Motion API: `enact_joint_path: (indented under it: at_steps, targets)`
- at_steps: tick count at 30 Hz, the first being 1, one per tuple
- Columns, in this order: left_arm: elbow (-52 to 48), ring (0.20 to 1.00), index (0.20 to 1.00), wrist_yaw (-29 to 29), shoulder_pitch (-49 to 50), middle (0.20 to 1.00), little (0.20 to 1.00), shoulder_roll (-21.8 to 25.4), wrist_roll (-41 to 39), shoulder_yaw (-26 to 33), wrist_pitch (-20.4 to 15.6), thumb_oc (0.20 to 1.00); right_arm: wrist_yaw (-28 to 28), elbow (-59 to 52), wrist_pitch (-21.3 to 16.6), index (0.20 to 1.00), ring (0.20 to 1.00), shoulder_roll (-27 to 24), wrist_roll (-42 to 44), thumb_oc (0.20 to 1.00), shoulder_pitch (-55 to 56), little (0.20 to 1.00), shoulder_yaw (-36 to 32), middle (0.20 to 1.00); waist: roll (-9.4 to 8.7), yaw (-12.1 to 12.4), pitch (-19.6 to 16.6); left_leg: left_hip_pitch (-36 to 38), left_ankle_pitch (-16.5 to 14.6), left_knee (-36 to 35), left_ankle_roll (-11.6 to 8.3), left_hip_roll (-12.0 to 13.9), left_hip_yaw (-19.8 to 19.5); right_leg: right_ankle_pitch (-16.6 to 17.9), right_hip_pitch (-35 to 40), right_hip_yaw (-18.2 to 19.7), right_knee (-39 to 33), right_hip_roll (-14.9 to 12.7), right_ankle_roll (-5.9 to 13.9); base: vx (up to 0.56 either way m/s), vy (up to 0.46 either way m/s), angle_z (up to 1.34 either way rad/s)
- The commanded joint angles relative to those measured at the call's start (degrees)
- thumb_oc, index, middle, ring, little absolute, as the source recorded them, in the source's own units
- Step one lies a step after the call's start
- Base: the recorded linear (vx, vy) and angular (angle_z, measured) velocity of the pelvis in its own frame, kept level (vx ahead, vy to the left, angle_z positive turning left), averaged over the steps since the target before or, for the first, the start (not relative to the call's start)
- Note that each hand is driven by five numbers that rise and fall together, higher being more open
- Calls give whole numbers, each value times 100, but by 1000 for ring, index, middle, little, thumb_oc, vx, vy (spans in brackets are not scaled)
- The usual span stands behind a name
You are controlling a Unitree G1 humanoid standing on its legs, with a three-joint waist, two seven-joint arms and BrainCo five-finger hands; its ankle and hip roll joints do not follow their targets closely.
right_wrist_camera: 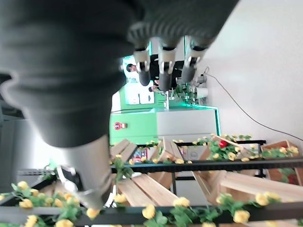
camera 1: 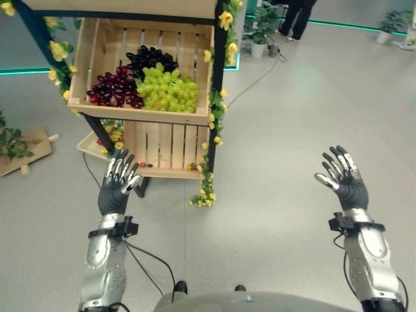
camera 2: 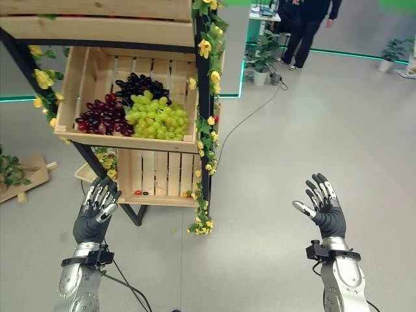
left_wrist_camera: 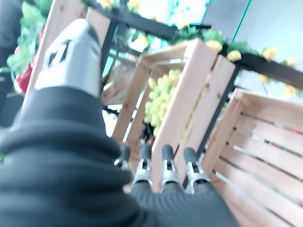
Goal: Pick up the fruits from the basket on one side to the basket on the other side
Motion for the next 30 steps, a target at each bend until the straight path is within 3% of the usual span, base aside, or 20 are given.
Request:
enact_joint_path:
  at_steps: [1, 3, 4, 7, 8, 9, 11, 14, 18, 20, 23, 24, 25, 26, 27, 30]
  targets:
    - [-444, 1000, 1000, -29, -286, 1000, 1000, 305, -41, 16, -269, 1000, -137, -196, -508, 1000, 1000, -79, 170, 1000, -333, 1000, -308, 1000, 37, 71, 158, -574, 329, 568, -393, 220, -210, -1001, -42, -222, 550, 263, -91, -229, -206, 48]
    - [-476, 1000, 1000, 118, -376, 1000, 1000, 330, 109, 1, -344, 1000, -236, -201, -518, 1000, 1000, -149, 78, 1000, -353, 1000, -347, 1000, 74, 73, 309, -824, 661, 377, -510, 344, -325, -993, -186, -502, 592, 207, -127, -238, -94, 82]
    - [-477, 1000, 1000, 126, -383, 1000, 1000, 328, 116, 0, -343, 1000, -238, -196, -520, 1000, 1000, -151, 77, 1000, -363, 1000, -349, 1000, 76, 52, 305, -846, 666, 385, -509, 334, -346, -1001, -198, -524, 602, 202, -125, -204, -57, 94]
    - [-432, 1000, 1000, 126, -467, 1000, 1000, 358, 207, 25, -381, 1000, -230, -249, -481, 1000, 1000, -216, -67, 1000, -397, 1000, -332, 1000, -23, -38, 286, -623, 66, 987, -310, 182, -136, -873, -407, -582, 697, 27, -107, -111, -21, 54]
    - [-431, 1000, 1000, 127, -473, 1000, 1000, 359, 208, 25, -382, 1000, -231, -250, -480, 1000, 1000, -214, -68, 1000, -401, 1000, -335, 1000, -23, -44, 282, -654, 76, 1008, -299, 172, -141, -856, -425, -590, 697, 19, -100, -150, 60, 16]
    - [-416, 1000, 1000, 110, -515, 1000, 1000, 350, 237, 18, -404, 1000, -196, -274, -468, 1000, 1000, -219, -96, 1000, -415, 1000, -299, 1000, -63, -107, 229, -425, -429, 1353, -158, 26, -57, -758, -504, -536, 678, -73, -74, -132, 101, 5]
    - [-446, 1000, 1000, 114, -510, 1000, 1000, 376, 381, 43, -451, 1000, -162, -267, -447, 1000, 1000, -236, -140, 1000, -424, 1000, -252, 1000, -50, -120, 140, -94, -859, 1624, -74, -195, -204, -624, -599, -412, 660, -115, -14, -109, 171, -11]
    - [-449, 1000, 1000, 267, -564, 1000, 1000, 401, 614, 27, -527, 1000, -219, -176, -417, 1000, 1000, -225, -209, 1000, -500, 1000, -208, 1000, 38, -232, 51, 449, -1267, 1056, 108, -274, -264, -373, -878, -251, 746, -231, 197, -99, 275, -13]
    - [-400, 1000, 1000, 414, -618, 1000, 1000, 460, 885, 21, -557, 1000, -311, -176, -413, 1000, 1000, -214, -346, 1000, -543, 1000, -293, 1000, 55, -337, 65, 455, -1316, 783, 262, -386, -8, -146, -1055, -128, 839, -451, 410, -137, 309, -26]
    - [-432, 1000, 1000, 553, -772, 1000, 1000, 560, 1039, -50, -595, 1000, -339, -254, -383, 1000, 1000, -204, -509, 1000, -610, 1000, -193, 1000, 48, -441, 168, 433, -1366, 712, 424, -580, 266, 14, -1310, 65, 947, -722, 596, -248, 437, -36]
    - [-386, 1000, 1000, 622, -973, 1000, 1000, 651, 1213, -118, -629, 1000, -316, -380, -332, 1000, 1000, -159, -628, 1000, -604, 1000, -133, 1000, 23, -590, 312, 469, -1427, 638, 543, -668, 682, 207, -1569, 349, 913, -903, 759, -235, 343, -92]
    - [-363, 1000, 1000, 718, -1022, 1000, 1000, 688, 1365, -100, -652, 1000, -321, -438, -312, 1000, 1000, -82, -707, 1000, -599, 1000, -134, 1000, 3, -674, 389, 464, -1393, 596, 575, -622, 1013, 366, -1728, 277, 785, -1048, 847, -213, 215, -101]
    - [-359, 1000, 1000, 722, -1029, 1000, 1000, 692, 1369, -99, -654, 1000, -323, -445, -307, 1000, 1000, -75, -710, 1000, -600, 1000, -134, 1000, -21, -663, 382, 446, -1361, 585, 580, -645, 1029, 399, -1750, 299, 768, -1065, 847, -212, 161, -145]
    - [-374, 1000, 1000, 802, -1027, 1000, 1000, 701, 1462, -57, -659, 1000, -334, -503, -303, 1000, 1000, -28, -736, 1000, -598, 1000, -128, 1000, 10, -655, 414, 444, -1334, 562, 577, -554, 1237, 380, -1799, -15, 692, -1163, 856, -238, 62, -166]
    - [-417, 1000, 1000, 862, -1031, 1000, 1000, 738, 1560, 0, -678, 1000, -346, -577, -307, 1000, 1000, -7, -809, 1000, -579, 1000, -113, 1000, 32, -601, 464, 398, -1220, 550, 540, -399, 1633, 319, -1779, -654, 723, -1367, 825, -223, 61, -166]
    - [-385, 1000, 1000, 834, -1131, 1000, 1000, 758, 1613, -70, -715, 1000, -311, -633, -273, 1000, 1000, -61, -827, 1000, -509, 1000, -151, 1000, 23, -709, 416, 440, -1135, 412, 571, -346, 1911, 231, -1689, -448, 970, -1331, 813, -245, 17, -135]
